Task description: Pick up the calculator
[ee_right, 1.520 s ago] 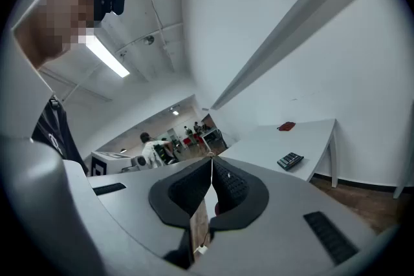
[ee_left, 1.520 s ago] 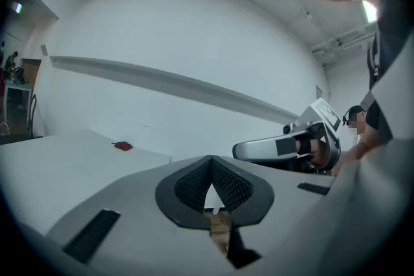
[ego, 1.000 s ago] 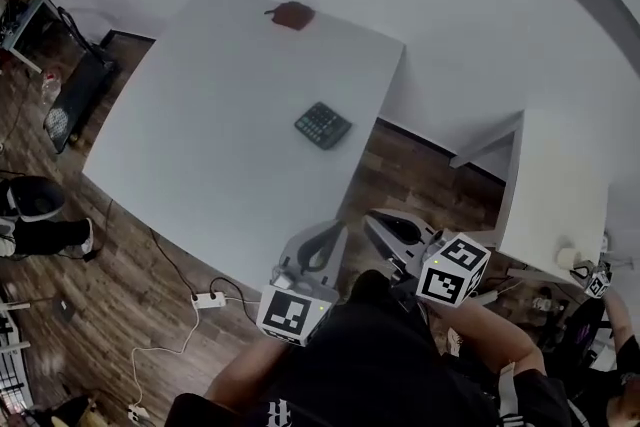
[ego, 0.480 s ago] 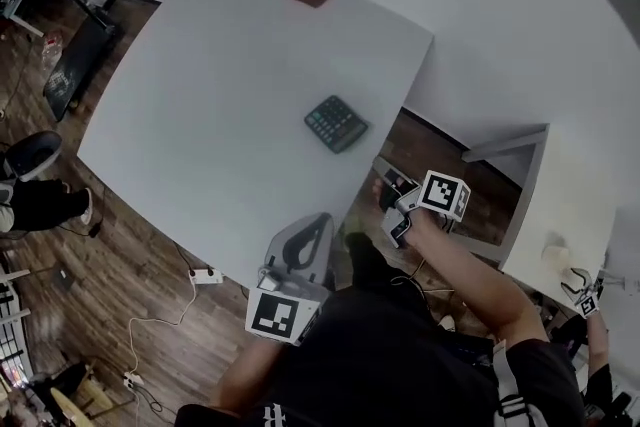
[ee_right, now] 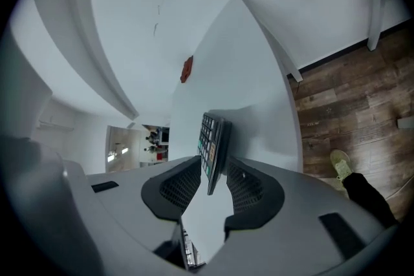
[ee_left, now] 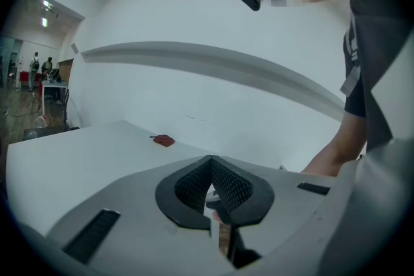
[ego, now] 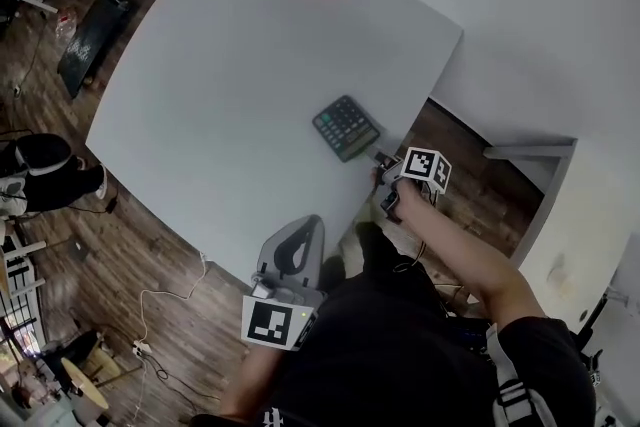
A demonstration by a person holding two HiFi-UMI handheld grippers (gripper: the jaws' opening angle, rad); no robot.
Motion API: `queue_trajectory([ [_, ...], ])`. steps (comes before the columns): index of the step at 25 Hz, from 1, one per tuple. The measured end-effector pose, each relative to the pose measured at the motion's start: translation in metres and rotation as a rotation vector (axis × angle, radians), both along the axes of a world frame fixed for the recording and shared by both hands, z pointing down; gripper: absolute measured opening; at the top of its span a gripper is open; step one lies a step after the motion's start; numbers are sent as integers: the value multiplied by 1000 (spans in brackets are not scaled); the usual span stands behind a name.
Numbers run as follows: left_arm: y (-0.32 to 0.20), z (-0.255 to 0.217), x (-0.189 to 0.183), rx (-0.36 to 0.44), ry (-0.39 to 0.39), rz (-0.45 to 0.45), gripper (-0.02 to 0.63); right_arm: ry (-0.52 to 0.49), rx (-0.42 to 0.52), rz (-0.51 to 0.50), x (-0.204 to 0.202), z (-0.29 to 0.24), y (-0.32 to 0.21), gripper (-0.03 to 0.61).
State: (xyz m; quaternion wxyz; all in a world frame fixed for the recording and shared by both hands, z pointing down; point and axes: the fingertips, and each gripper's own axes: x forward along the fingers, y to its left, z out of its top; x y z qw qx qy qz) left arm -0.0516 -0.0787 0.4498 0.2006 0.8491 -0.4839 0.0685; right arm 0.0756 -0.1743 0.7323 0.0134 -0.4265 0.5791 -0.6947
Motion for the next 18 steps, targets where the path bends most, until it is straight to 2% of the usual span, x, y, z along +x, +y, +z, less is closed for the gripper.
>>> queue_trajectory([
  [3, -1, 8, -5, -32, -15, -31, 6, -16, -17, -5, -10, 9, -6, 103],
  [10, -11, 13, -10, -36, -25, -69, 6, 28, -66, -25, -23, 32, -14, 98],
  [14, -11, 14, -12, -42, -24, -61, 6, -1, -45, -5, -26, 32, -18, 57],
  [18, -7, 17, -12, -35, -15, -47, 6, -20, -32, -11, -27, 30, -16, 52],
])
